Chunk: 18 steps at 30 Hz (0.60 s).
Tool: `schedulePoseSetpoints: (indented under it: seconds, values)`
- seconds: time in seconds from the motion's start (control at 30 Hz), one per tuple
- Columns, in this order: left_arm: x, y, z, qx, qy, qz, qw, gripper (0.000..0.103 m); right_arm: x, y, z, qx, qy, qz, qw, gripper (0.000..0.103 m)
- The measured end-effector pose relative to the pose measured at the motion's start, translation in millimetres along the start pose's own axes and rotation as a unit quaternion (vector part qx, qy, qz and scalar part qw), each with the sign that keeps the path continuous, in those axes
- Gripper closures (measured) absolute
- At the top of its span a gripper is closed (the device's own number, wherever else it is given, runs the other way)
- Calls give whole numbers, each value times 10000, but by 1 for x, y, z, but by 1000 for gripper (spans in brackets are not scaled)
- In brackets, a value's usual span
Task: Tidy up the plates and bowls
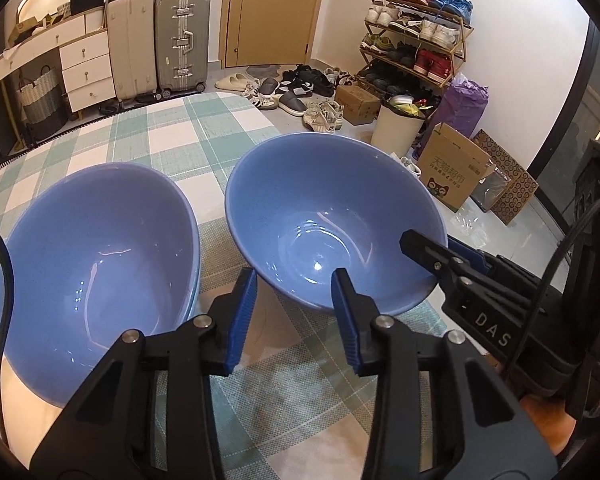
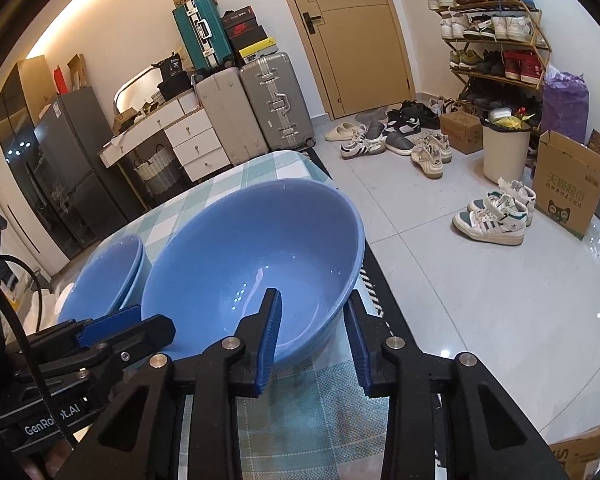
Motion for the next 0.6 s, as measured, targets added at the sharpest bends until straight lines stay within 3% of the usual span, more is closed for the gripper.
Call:
schedulePoseSetpoints:
  seconds: [0.6]
  values:
    - [-13,2,1,106,-15,132,9999,69,-8,-3,-1,-76,31,88,9999,70]
Point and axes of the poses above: each gripper's, at about its wrist camera, not at the fingertips, and x roughly the way its jaws point, z to its right, y to its top, the point moved 1 cm from there along x, roughly the way its jaws point, and after that the axes turned 5 degrees about -z, right-handed, at the moved point
